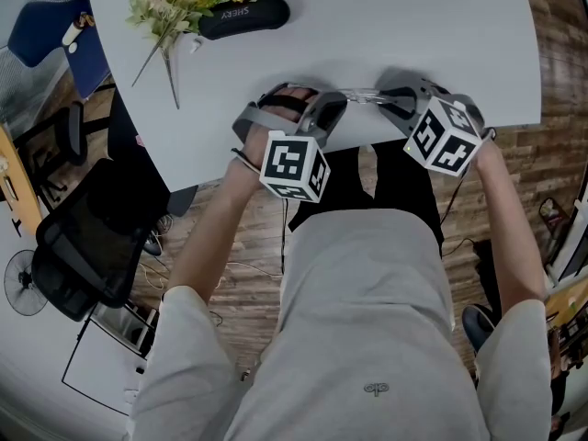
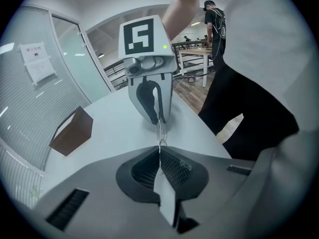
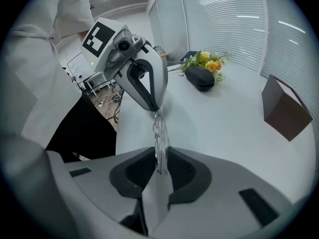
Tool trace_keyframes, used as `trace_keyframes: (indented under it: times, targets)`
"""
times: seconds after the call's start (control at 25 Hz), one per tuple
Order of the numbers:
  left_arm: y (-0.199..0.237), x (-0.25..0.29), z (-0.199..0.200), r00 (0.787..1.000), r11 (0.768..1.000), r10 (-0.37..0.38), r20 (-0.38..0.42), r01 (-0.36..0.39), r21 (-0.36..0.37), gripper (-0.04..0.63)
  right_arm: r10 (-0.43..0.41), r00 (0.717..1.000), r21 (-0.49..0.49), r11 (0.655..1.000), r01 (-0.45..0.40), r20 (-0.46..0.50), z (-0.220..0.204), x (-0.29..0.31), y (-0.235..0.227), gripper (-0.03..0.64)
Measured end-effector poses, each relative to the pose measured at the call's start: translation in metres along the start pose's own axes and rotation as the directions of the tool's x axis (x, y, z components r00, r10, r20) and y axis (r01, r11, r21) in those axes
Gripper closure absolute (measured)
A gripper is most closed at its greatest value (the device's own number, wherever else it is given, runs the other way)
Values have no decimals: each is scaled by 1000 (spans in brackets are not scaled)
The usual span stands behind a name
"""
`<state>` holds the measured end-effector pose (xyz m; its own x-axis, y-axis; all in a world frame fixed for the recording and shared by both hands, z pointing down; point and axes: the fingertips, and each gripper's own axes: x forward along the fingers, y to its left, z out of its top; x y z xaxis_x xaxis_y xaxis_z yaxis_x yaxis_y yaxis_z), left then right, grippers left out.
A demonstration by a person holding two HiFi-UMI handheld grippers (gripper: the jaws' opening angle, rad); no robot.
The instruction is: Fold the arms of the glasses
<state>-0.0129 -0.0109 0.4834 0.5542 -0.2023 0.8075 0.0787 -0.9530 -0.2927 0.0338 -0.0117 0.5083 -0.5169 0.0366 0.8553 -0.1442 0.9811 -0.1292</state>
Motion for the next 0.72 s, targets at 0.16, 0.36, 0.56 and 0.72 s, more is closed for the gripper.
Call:
trace_keyframes:
  times: [0.16, 0.36, 0.56, 0.72]
  targets:
    - [4, 3, 0, 1000, 1000, -3, 6, 3, -24, 571, 2, 1000, 22, 1000, -2, 4, -2, 0, -3, 552]
    - [8, 8, -4, 1000, 1000, 1, -9, -1, -23, 571, -9, 1000, 33, 999, 9, -3, -5, 3, -7, 561]
    - [9, 13, -9, 1000, 1000, 2, -21, -2, -22, 571, -30, 1000, 58, 998, 30, 0, -5, 6, -11, 560]
    - [10, 16, -12, 1000, 1000, 0, -29, 0, -21, 571, -51, 999, 77, 996, 51, 5, -5, 8, -13, 541]
